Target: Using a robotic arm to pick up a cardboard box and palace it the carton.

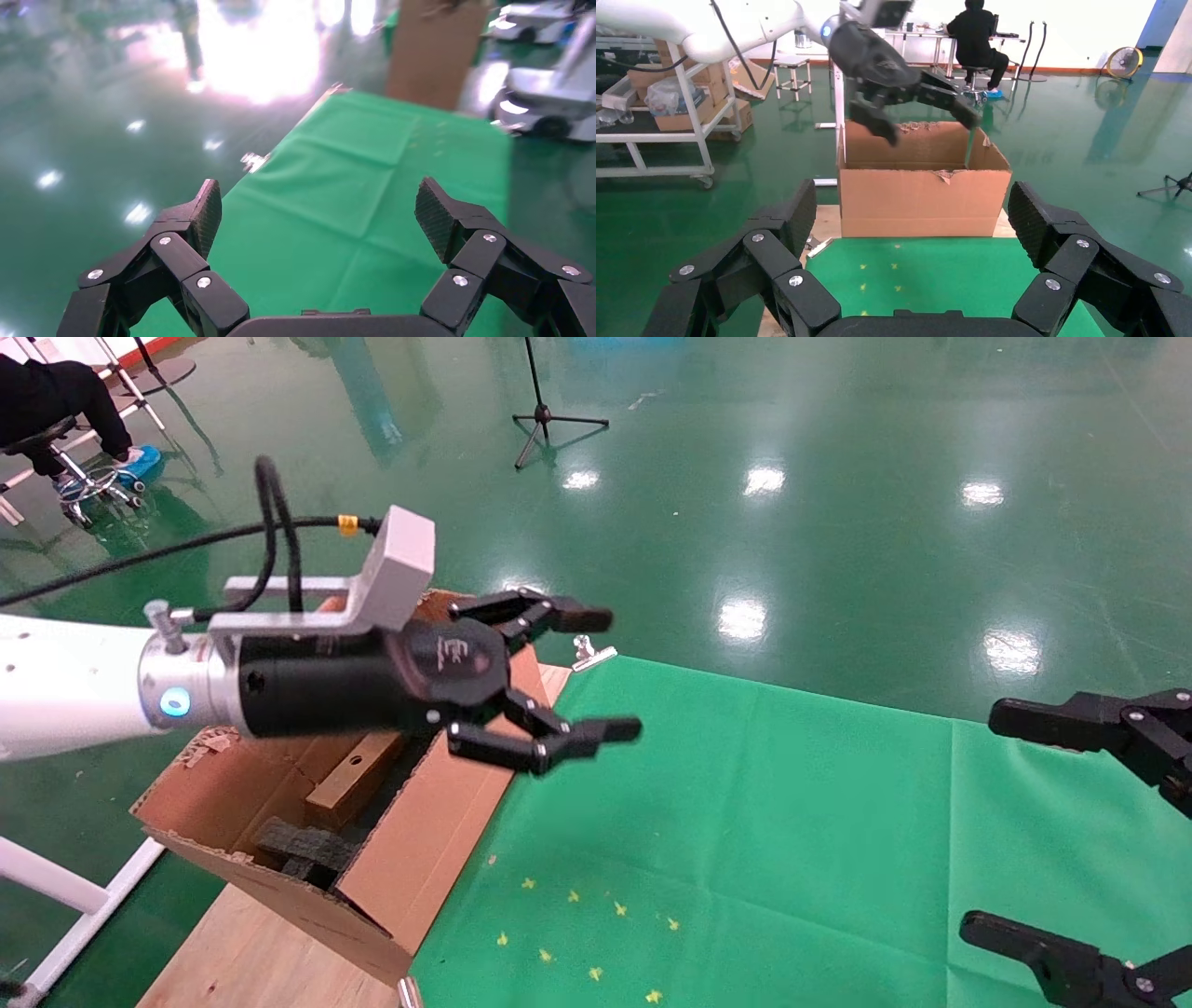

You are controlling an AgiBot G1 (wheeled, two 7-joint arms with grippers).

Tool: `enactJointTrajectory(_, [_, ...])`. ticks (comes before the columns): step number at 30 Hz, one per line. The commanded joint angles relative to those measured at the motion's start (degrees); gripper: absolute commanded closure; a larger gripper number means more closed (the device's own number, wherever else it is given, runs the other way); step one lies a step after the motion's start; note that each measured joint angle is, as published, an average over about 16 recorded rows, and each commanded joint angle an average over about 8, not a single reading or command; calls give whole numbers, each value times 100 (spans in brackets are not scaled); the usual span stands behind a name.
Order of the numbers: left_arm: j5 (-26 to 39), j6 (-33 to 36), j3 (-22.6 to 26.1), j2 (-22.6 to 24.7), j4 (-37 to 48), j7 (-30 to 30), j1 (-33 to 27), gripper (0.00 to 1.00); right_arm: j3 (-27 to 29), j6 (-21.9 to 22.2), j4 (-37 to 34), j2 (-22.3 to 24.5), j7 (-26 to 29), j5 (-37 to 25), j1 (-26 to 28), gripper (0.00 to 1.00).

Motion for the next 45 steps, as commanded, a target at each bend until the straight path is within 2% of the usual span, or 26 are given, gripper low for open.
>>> enactJointTrajectory(1, [-209,58,-86,-21,-223,53,170,0,0,0,0,0,0,0,0,0])
enactJointTrajectory(9, [-967,269,-396,-94,-1031,241,784,0,0,1,0,0,0,1,0,0])
enactJointTrajectory(15, [-1238,346,-501,-120,-1312,293,1001,0,0,2,-1,1,-1,2,-1,0])
enactJointTrajectory(45, [-1044,289,-430,-105,-1107,261,848,0,0,2,-2,1,-1,1,-1,0])
